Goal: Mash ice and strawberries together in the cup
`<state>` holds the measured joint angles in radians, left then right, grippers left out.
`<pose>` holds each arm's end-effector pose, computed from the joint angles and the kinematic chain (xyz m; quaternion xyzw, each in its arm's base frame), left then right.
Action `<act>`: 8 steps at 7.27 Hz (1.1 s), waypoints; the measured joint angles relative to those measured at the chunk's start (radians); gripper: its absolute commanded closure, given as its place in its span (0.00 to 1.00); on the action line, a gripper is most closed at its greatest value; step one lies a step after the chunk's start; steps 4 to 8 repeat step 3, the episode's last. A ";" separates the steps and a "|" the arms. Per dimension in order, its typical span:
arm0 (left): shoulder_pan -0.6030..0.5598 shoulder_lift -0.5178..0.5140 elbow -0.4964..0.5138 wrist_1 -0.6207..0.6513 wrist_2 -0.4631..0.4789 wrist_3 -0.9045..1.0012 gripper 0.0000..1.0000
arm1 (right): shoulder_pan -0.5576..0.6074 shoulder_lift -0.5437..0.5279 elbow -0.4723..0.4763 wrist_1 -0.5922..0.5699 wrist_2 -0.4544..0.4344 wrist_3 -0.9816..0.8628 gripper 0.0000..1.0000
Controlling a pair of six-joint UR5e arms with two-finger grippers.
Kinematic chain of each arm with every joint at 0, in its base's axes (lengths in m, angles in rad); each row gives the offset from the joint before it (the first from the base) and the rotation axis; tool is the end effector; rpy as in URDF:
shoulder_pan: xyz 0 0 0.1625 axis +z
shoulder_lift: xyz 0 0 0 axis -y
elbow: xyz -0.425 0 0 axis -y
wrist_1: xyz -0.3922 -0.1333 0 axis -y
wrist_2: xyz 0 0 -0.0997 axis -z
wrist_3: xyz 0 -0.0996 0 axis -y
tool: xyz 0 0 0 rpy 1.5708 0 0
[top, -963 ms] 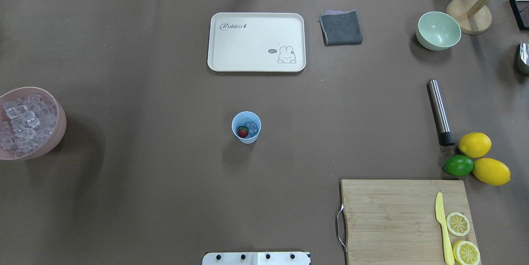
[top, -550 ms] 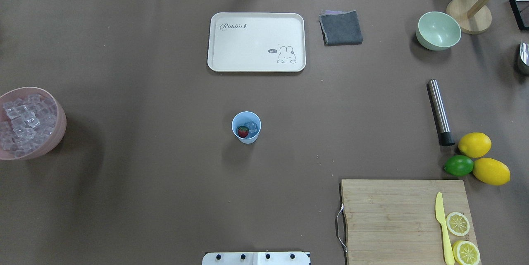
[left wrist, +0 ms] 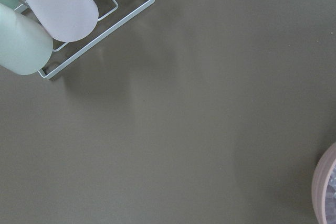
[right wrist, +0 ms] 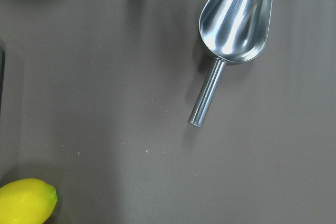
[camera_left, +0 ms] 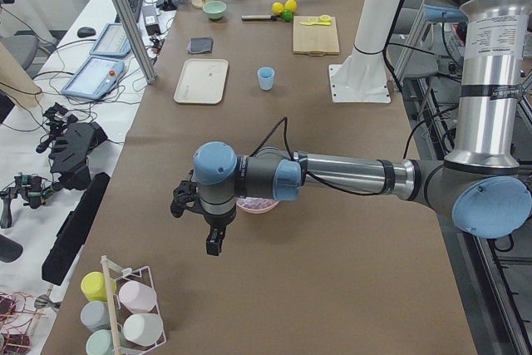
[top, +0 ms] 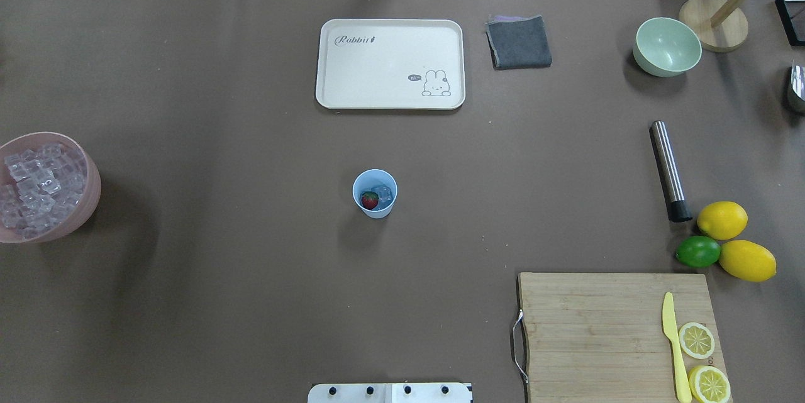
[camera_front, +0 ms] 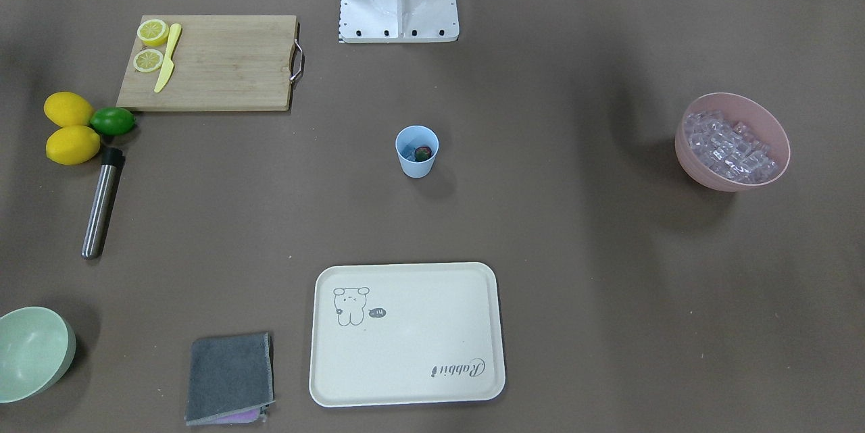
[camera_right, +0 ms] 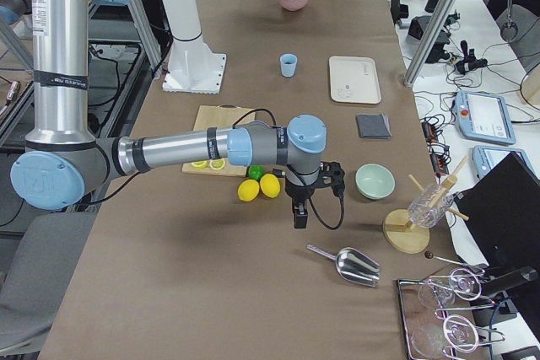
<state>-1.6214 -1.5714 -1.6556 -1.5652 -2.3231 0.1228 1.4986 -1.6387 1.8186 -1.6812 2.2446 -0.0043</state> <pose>-0.0903 -0.4923 0.6186 0.0688 0.3625 0.0482 0.9282 0.0376 -0.4658 0.5871 0.0216 -0.3313 -0.0475 0.9421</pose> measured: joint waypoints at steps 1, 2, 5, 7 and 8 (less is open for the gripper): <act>0.000 -0.001 0.001 0.000 -0.011 0.000 0.03 | -0.005 0.002 -0.002 0.000 0.000 0.001 0.00; 0.000 -0.003 0.001 -0.001 -0.015 0.000 0.03 | -0.010 0.002 -0.004 0.001 0.000 0.001 0.00; 0.000 -0.003 -0.001 -0.001 -0.017 0.000 0.03 | -0.012 0.000 -0.006 0.002 0.002 0.000 0.00; 0.000 -0.003 -0.001 -0.001 -0.017 0.000 0.03 | -0.012 0.000 -0.006 0.002 0.002 0.000 0.00; 0.000 -0.003 -0.001 -0.001 -0.017 0.000 0.03 | -0.012 0.000 -0.006 0.002 0.002 0.000 0.00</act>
